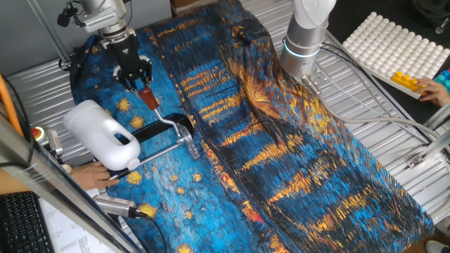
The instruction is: Pull up the lever
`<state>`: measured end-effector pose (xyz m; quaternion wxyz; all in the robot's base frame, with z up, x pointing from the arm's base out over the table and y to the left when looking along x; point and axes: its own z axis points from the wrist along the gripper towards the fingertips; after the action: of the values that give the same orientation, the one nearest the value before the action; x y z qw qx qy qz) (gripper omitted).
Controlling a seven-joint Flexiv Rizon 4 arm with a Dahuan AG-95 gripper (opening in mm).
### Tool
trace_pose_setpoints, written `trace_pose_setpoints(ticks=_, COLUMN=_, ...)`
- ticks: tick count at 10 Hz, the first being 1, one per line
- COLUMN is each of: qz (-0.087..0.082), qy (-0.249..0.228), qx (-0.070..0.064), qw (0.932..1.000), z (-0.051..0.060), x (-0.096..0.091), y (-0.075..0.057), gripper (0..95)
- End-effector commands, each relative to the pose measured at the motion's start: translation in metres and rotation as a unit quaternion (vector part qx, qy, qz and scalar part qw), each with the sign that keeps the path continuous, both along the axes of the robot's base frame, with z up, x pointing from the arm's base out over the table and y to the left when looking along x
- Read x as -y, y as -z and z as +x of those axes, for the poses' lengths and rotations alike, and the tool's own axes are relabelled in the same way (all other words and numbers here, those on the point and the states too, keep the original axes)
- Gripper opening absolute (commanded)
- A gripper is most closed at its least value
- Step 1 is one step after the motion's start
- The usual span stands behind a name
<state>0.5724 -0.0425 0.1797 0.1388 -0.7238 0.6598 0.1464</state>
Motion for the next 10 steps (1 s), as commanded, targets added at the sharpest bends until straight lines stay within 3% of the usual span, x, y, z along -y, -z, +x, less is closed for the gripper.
trace_pose_setpoints(ticks=1, qz=0.000, qy=0.004, qx=-0.006, qw=1.0000, z=0.002, x=-0.010, y=-0.006, gripper=19.0)
trace_pose_setpoints(ticks=5, qz=0.002, qy=0.018, qx=-0.028, qw=0.9995, z=0.005, x=-0.026, y=-0.015, gripper=19.0)
trace_pose_setpoints(ticks=8, qz=-0.001, qy=0.024, qx=-0.037, qw=0.9991, z=0.005, x=-0.026, y=-0.015, gripper=19.0)
trace_pose_setpoints(ticks=10, qz=-0.021, qy=0.026, qx=-0.036, qw=0.9988, z=0.003, x=-0.016, y=-0.013, gripper=19.0)
